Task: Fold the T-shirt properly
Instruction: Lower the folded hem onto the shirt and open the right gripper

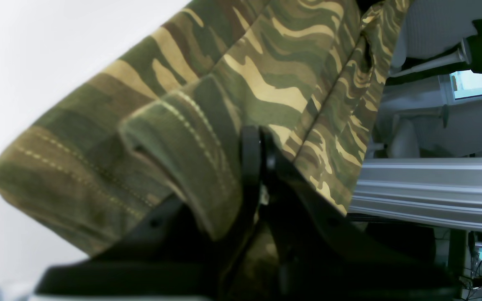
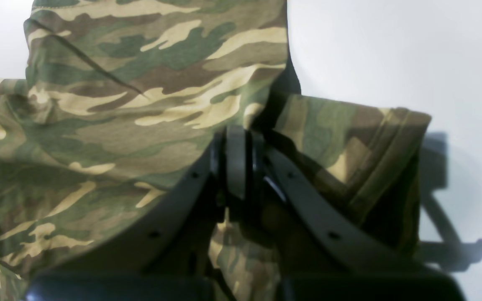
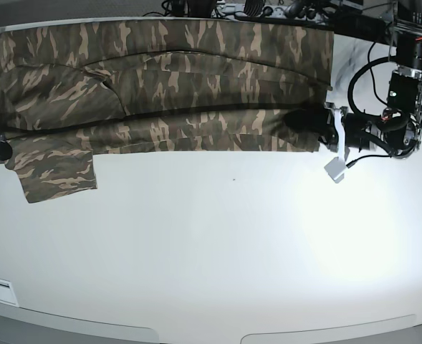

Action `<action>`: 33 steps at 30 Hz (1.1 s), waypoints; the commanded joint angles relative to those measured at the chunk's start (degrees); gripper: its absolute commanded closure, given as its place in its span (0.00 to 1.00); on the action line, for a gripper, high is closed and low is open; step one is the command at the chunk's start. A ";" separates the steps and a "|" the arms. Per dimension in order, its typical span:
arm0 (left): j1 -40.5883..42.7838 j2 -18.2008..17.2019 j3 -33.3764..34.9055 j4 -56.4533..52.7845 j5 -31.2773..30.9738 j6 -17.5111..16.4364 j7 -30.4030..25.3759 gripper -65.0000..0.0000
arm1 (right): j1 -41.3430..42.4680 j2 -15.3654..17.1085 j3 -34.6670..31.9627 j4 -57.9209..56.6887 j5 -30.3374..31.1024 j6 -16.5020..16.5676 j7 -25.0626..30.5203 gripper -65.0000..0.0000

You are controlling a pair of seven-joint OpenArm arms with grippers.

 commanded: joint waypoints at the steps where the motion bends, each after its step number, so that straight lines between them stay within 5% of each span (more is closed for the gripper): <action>1: -0.92 -1.11 -0.44 0.74 -0.91 0.09 0.65 1.00 | 0.94 2.23 0.61 0.74 -0.09 -0.10 1.03 1.00; 10: 3.91 -1.11 -0.44 0.74 -0.91 -0.98 0.65 0.99 | 0.96 2.23 0.61 0.74 -0.02 -0.10 1.09 1.00; 14: 4.42 -1.11 -0.44 0.74 -0.91 -1.19 0.65 0.69 | 0.96 2.23 0.61 0.74 0.22 -0.10 1.09 1.00; 18: 4.42 -1.14 -0.44 0.74 1.31 -1.19 -4.04 0.64 | 0.98 2.23 0.63 0.74 0.20 -0.10 1.09 1.00; 24: 4.39 -1.11 -0.44 0.74 4.79 -1.19 -8.44 0.63 | 1.49 2.75 0.63 0.76 5.57 -0.10 1.03 0.37; 33: 4.28 -1.27 -0.50 0.74 7.54 -1.19 -8.68 0.63 | 6.88 1.75 0.63 0.79 5.18 -0.10 2.38 0.35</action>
